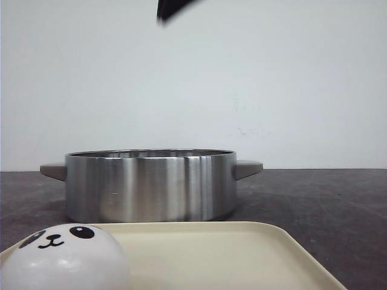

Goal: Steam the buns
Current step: 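Reach the left gripper to the last panda bun and grasp it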

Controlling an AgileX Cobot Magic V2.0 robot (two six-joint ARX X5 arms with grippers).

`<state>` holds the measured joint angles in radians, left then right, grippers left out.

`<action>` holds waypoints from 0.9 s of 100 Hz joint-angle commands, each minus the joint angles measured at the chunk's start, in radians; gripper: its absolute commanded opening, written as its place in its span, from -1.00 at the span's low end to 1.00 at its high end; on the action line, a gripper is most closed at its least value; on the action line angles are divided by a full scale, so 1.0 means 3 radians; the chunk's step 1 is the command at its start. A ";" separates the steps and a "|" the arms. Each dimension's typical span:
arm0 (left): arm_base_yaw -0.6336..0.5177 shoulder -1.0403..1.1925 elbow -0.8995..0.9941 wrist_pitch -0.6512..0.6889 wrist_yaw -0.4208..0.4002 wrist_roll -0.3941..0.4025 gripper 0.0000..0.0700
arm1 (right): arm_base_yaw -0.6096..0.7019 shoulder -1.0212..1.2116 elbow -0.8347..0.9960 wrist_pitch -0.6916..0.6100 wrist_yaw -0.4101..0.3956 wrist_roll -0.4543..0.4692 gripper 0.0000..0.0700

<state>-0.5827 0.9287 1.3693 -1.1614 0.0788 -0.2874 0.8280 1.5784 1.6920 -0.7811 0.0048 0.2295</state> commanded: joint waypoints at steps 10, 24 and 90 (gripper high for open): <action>-0.0214 -0.0135 -0.0590 0.0242 0.0018 -0.0273 1.00 | 0.0380 -0.0568 0.0081 0.0015 0.0505 -0.0145 -0.97; -0.0482 -0.0155 -0.1172 0.0421 0.0186 -0.0446 1.00 | 0.0641 -0.0969 0.0081 -0.0018 0.0900 -0.0140 -0.97; -0.1204 0.0650 -0.2107 0.1499 0.0256 -0.1116 1.00 | 0.0783 -0.1387 0.0081 -0.0468 0.1476 -0.0017 -0.97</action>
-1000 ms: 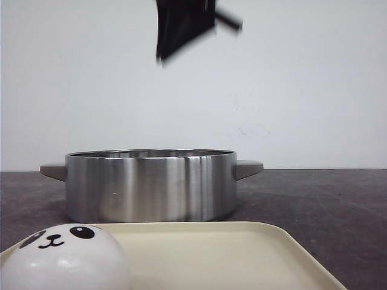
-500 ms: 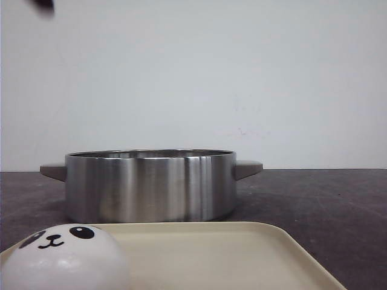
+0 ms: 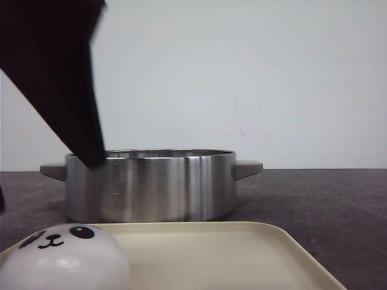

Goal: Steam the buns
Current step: 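Reach the left gripper to the last panda bun and grasp it, then carry the bun with the left gripper into the pot and release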

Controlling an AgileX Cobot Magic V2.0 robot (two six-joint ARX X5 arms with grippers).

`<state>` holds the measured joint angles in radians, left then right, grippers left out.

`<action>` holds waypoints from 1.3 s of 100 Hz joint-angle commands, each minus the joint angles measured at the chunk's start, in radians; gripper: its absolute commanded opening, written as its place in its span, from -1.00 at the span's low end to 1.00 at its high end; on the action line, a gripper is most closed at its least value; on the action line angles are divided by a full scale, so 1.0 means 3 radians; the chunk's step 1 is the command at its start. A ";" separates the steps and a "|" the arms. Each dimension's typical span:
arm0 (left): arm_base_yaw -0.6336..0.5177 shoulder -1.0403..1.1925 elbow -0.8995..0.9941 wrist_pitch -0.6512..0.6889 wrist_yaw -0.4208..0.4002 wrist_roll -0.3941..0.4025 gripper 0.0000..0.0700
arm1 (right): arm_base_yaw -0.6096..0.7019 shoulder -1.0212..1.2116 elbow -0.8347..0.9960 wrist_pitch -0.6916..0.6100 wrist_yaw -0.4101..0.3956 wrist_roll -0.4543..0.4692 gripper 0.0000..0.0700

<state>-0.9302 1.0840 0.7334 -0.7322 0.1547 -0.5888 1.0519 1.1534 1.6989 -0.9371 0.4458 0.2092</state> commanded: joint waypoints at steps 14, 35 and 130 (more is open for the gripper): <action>-0.0048 0.0411 0.0013 0.0155 0.0014 -0.0122 1.00 | 0.0037 0.0029 0.0058 0.0053 0.0000 0.0052 -0.97; -0.0050 0.0735 0.0013 0.0177 0.0014 -0.0097 1.00 | 0.0043 0.0029 0.0058 0.0050 -0.0004 0.0052 -0.97; -0.0064 0.0061 0.0811 0.0145 0.0148 0.0299 -1.00 | 0.0043 0.0029 0.0058 -0.0089 -0.0003 0.0064 -0.97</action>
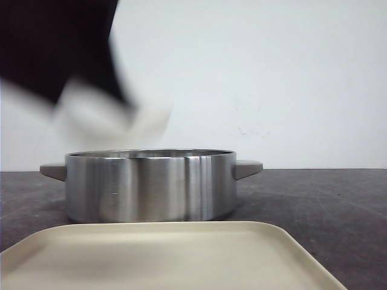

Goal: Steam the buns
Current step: 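Carry the bun with the left gripper into the pot and release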

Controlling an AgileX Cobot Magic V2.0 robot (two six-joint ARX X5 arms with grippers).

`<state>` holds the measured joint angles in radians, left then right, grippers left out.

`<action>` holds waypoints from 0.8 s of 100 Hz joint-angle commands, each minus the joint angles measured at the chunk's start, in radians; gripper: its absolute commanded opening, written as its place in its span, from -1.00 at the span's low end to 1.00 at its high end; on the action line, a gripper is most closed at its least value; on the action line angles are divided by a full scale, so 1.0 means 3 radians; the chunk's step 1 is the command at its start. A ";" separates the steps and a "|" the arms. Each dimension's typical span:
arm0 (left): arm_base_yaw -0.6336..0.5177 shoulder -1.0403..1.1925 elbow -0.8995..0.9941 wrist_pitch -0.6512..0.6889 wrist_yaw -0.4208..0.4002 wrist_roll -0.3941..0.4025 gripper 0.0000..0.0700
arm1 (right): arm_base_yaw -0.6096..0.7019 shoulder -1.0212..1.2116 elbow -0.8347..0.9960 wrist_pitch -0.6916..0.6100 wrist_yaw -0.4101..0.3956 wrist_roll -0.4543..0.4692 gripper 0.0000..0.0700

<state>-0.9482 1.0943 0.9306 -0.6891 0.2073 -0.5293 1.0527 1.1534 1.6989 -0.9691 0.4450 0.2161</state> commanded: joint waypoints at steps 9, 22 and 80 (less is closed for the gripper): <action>0.0114 0.0051 0.0422 -0.0055 -0.0027 0.0195 -1.00 | 0.0041 0.0029 0.0058 0.0033 0.0000 0.0039 -0.97; 0.0383 0.0235 0.0774 -0.0221 -0.0029 0.0515 -1.00 | 0.0041 0.0031 0.0058 0.0086 -0.0001 0.0032 -0.97; 0.1219 0.1923 0.1745 -0.0640 -0.0493 0.1380 -1.00 | 0.0041 0.0031 0.0057 0.0109 -0.0036 0.0042 -0.97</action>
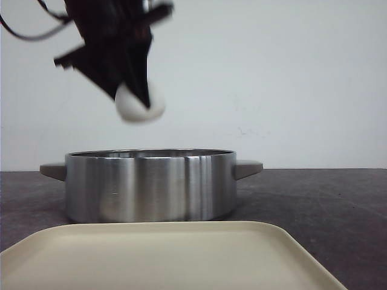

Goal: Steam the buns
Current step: 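Carry the bun with the left gripper into the pot and release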

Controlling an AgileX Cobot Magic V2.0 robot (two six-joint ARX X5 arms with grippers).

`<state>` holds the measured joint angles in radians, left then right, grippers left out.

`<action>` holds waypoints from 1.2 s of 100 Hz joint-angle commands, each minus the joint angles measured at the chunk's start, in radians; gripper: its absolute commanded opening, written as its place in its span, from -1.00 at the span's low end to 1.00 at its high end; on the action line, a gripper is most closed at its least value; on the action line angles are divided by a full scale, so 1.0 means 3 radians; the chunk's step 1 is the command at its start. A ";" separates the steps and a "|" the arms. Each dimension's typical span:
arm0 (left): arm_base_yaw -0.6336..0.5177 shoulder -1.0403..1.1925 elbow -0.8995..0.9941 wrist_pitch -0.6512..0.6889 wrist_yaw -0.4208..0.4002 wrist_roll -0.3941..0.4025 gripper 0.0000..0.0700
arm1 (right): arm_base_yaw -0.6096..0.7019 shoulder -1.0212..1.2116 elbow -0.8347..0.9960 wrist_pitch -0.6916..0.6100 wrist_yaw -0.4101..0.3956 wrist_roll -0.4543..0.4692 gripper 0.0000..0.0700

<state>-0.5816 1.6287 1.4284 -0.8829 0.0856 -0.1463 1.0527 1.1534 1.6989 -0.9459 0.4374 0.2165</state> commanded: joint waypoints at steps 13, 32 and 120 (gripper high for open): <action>0.0025 0.0371 0.0085 0.0027 -0.0151 0.0165 -1.00 | 0.0041 0.0031 0.0057 0.0015 -0.0010 0.0043 -0.97; 0.0047 0.0674 0.0085 -0.0003 -0.0187 0.0198 -1.00 | 0.0041 0.0029 0.0057 -0.0042 -0.0009 0.0128 -0.97; 0.0076 0.0847 0.0534 -0.0323 -0.0214 0.0158 1.00 | 0.0042 0.0032 0.0051 -0.0099 0.0027 0.0209 -0.97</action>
<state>-0.5568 1.8736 1.5566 -0.9649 0.0246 -0.0963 1.0531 1.1534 1.6989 -0.9825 0.4381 0.2672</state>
